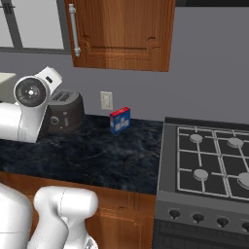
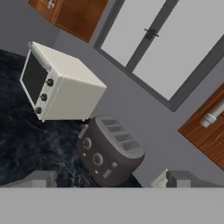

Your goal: Close all open cabinet doors.

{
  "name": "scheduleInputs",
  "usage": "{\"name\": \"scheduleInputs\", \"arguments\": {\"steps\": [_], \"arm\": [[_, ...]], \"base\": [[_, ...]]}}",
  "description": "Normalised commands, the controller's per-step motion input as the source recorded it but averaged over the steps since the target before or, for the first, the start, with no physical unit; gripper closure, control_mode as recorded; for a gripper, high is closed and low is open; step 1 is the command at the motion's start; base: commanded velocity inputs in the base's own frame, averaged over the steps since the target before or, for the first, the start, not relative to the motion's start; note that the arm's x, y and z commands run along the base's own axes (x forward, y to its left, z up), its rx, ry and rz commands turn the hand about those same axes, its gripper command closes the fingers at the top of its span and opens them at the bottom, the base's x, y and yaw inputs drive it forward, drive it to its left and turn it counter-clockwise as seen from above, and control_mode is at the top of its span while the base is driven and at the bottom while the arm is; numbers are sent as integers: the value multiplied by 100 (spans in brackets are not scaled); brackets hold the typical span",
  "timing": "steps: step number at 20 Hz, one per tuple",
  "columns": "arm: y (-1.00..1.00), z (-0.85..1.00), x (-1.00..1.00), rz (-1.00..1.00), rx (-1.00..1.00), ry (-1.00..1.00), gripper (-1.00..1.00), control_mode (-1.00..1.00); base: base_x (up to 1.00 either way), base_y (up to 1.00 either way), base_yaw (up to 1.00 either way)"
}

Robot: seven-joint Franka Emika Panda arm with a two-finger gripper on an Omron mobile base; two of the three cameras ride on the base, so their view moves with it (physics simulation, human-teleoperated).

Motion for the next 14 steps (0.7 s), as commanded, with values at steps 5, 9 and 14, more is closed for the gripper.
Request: {"name": "scheduleInputs", "arguments": {"steps": [5,9,14], "arm": [[3,0,-24,-1,0,0,-100,-100],[0,-2,-29,-1,0,0,-100,-100],[0,-1,-41,-2,0,0,-100,-100]], "base": [[0,0,0],[0,0,0],[0,0,0]]}}
